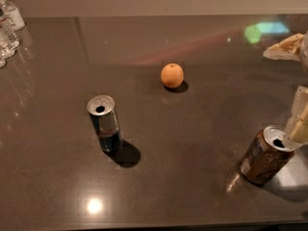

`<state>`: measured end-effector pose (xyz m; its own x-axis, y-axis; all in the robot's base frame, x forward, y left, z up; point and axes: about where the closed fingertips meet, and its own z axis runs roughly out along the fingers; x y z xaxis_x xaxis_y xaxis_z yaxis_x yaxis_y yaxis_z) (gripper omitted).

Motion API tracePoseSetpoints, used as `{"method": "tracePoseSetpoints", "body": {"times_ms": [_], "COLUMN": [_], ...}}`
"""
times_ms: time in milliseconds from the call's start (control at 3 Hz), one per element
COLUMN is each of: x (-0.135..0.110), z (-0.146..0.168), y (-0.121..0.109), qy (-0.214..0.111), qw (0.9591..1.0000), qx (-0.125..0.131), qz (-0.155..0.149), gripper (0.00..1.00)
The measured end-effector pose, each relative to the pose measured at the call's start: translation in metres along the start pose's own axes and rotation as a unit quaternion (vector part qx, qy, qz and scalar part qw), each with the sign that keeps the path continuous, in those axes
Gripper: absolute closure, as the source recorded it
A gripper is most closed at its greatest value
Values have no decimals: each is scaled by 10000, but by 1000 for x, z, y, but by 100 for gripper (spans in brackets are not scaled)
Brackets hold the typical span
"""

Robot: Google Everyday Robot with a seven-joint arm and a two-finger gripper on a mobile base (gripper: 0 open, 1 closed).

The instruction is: Move orange can near orange

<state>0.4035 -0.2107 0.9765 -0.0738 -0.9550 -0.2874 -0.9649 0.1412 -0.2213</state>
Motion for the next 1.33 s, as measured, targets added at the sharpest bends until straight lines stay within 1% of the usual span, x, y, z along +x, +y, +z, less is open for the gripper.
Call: {"method": "tracePoseSetpoints", "body": {"times_ms": [333, 667, 1000, 1333], "x": [1, 7, 14, 23], "z": [7, 19, 28, 42], "y": [17, 33, 45, 61], "qy": [-88, -129, -174, -240], "qw": [9993, 9976, 9962, 9952], "qx": [-209, -445, -592, -673], "qz": [-289, -512, -612, -665], "gripper": [0, 0, 0, 0]}}
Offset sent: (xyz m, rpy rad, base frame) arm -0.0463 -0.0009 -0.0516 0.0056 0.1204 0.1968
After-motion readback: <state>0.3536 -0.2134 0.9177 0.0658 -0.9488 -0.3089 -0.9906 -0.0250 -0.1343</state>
